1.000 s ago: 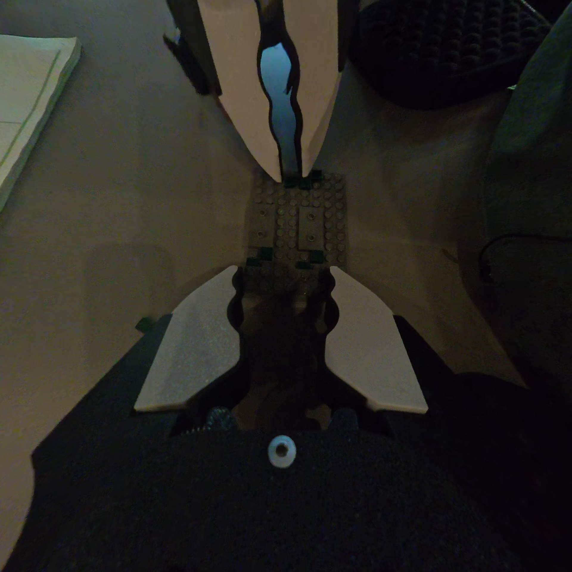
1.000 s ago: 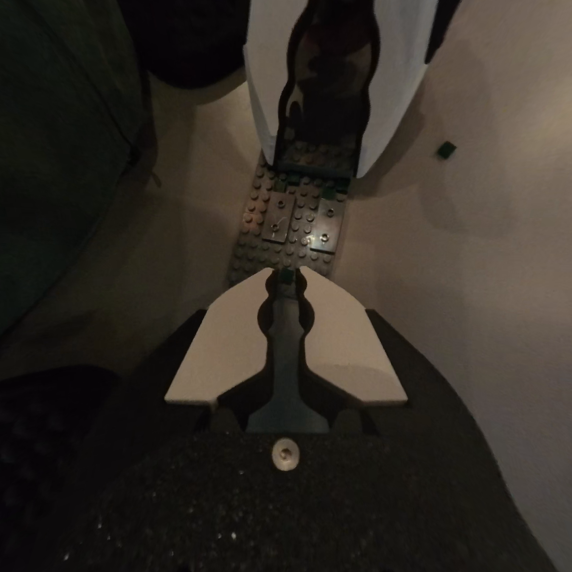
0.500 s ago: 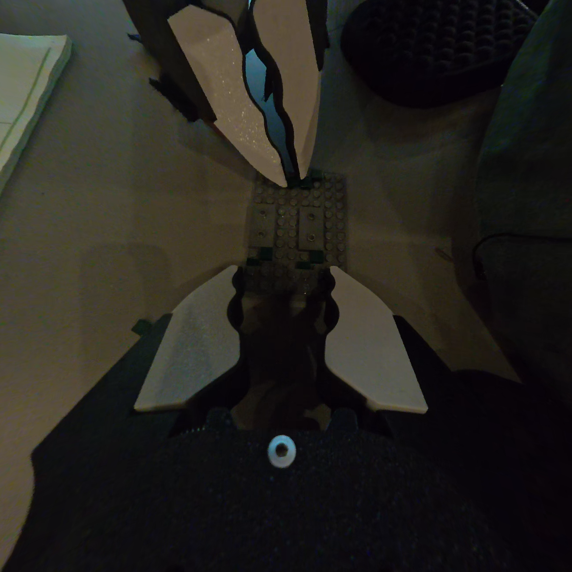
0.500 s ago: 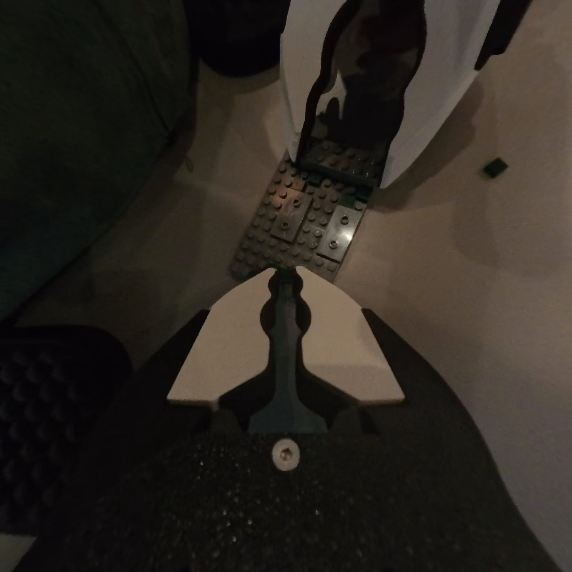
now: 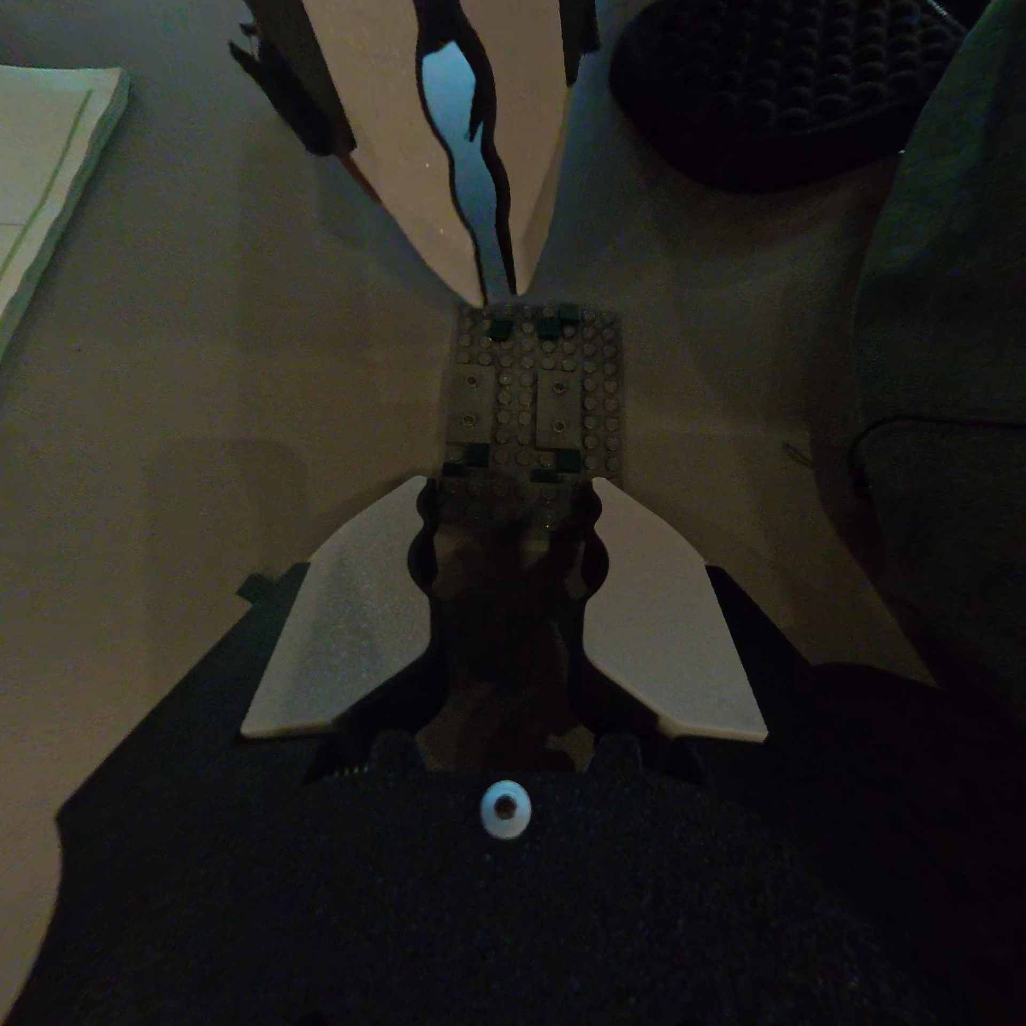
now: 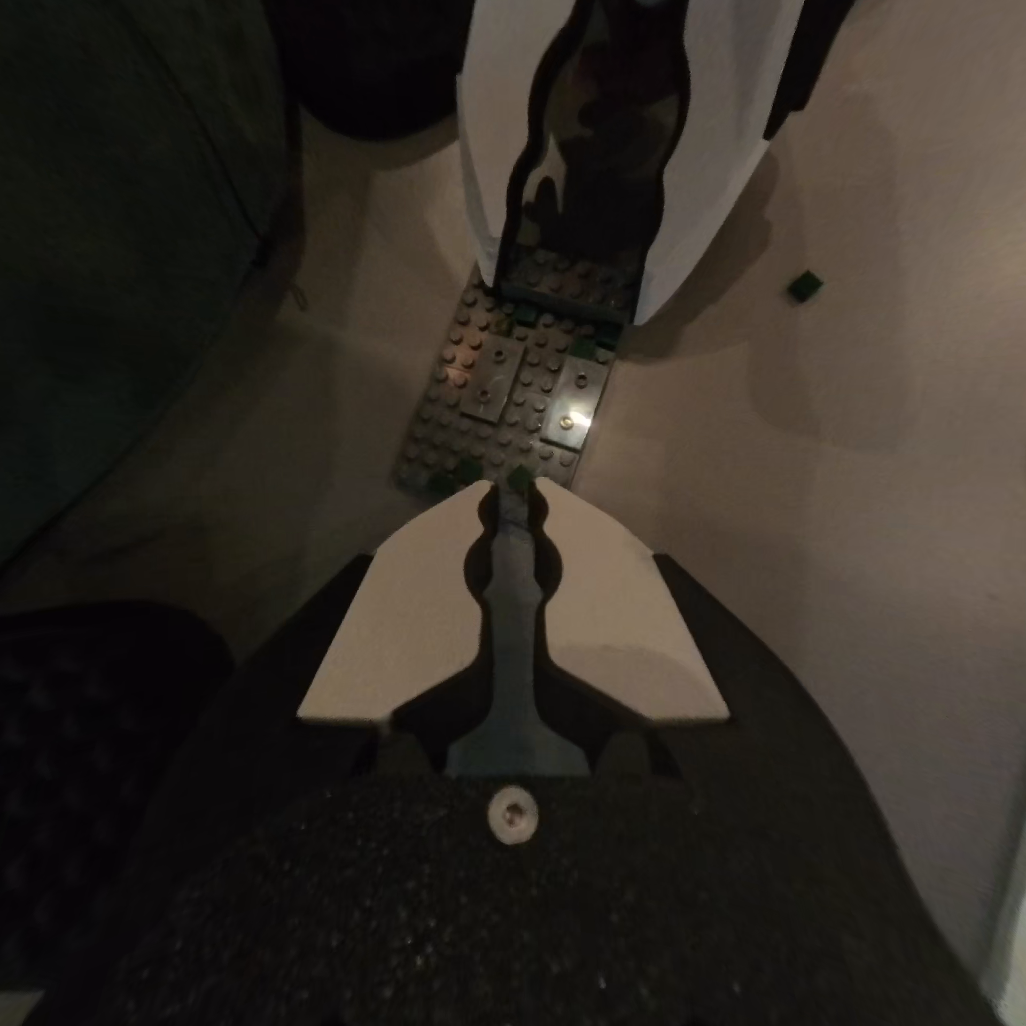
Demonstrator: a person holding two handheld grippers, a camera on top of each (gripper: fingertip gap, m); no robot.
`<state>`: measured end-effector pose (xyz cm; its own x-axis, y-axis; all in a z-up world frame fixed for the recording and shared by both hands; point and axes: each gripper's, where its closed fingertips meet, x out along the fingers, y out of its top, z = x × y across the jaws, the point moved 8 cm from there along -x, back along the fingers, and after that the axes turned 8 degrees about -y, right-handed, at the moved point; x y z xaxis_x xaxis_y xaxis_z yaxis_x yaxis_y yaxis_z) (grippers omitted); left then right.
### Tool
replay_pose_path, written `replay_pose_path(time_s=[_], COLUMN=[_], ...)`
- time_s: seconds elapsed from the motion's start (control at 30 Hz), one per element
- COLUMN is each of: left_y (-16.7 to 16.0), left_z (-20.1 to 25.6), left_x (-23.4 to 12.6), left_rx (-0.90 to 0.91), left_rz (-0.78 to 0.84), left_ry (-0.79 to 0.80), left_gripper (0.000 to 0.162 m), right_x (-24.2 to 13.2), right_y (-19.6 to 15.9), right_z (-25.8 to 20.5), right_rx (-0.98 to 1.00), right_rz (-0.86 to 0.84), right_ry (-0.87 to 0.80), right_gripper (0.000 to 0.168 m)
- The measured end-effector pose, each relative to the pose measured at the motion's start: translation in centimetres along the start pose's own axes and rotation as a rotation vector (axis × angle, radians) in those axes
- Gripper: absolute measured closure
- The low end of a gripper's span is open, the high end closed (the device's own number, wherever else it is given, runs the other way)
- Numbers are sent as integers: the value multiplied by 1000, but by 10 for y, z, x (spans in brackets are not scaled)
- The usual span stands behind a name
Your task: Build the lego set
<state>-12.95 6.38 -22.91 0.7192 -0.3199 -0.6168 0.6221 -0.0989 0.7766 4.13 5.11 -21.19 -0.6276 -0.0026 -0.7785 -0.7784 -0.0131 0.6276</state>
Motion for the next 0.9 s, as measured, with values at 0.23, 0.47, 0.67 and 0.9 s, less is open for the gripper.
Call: replay_pose_path(time_s=[0.23, 0.47, 0.67, 0.9], left_y=[0, 0, 0, 0], left_z=[1, 1, 1, 1], left_x=[0, 0, 0, 0], left_rx=[0, -1, -1, -2], left_rz=[1, 1, -1, -3], left_ry=[4, 6, 8, 7], left_gripper=[112, 112, 112, 111], right_x=[11, 10, 6, -1], right_y=[1, 2, 2, 1], right_z=[1, 1, -1, 4], right_rx=[20, 27, 28, -17], right_rz=[-50, -56, -32, -46], right_ry=[-6, -7, -27, -85], right_gripper=[156, 158, 159, 159])
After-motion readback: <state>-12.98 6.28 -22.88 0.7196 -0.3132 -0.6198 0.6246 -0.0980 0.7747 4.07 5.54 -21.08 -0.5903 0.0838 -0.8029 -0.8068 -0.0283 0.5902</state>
